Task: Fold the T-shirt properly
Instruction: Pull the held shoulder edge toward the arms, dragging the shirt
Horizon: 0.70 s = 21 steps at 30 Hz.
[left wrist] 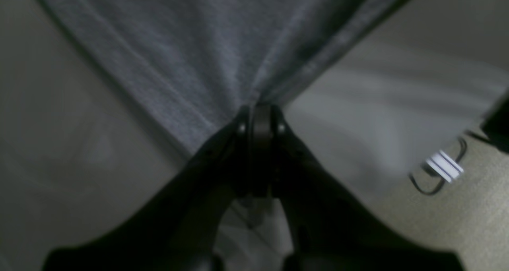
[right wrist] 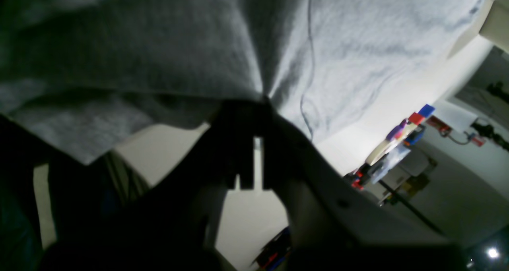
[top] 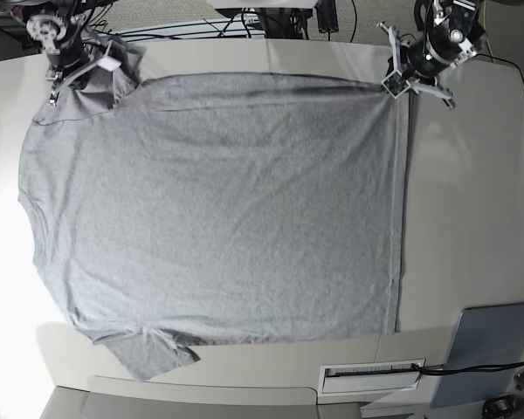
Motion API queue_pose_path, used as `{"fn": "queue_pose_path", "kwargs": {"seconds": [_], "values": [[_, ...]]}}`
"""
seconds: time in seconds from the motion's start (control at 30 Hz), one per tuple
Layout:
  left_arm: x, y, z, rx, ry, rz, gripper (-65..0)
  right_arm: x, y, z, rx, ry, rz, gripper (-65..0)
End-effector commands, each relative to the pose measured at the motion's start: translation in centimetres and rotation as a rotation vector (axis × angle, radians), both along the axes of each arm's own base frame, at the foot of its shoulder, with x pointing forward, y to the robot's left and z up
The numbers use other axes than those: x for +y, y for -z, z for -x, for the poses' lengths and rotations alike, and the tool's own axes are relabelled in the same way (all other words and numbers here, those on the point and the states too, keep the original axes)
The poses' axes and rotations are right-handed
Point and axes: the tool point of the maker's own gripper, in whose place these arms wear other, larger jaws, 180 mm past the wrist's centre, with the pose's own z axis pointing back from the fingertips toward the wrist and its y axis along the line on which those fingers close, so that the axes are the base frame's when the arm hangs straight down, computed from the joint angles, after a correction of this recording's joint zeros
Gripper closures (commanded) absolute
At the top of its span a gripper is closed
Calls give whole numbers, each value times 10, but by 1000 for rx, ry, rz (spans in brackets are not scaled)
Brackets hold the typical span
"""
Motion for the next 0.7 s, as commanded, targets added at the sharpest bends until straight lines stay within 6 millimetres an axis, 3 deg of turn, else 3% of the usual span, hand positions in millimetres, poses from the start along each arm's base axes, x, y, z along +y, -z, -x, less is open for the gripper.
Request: {"fn": "queue_pose_path", "kwargs": {"seconds": [0.0,0.27,0.53,0.67], "values": [[11,9,20,74,20,-65,0,0,-8,-3,-25,-15,13,0],[11,13,44,126,20,-66,0,4,-13,25,-12,-25,32,0],[16,15,49,147,15,-92,0,13,-20,43,-8,-24,20,0],[20,18,61,181,18,-106,0,10,-19,53,18,-9,35,0]]}}
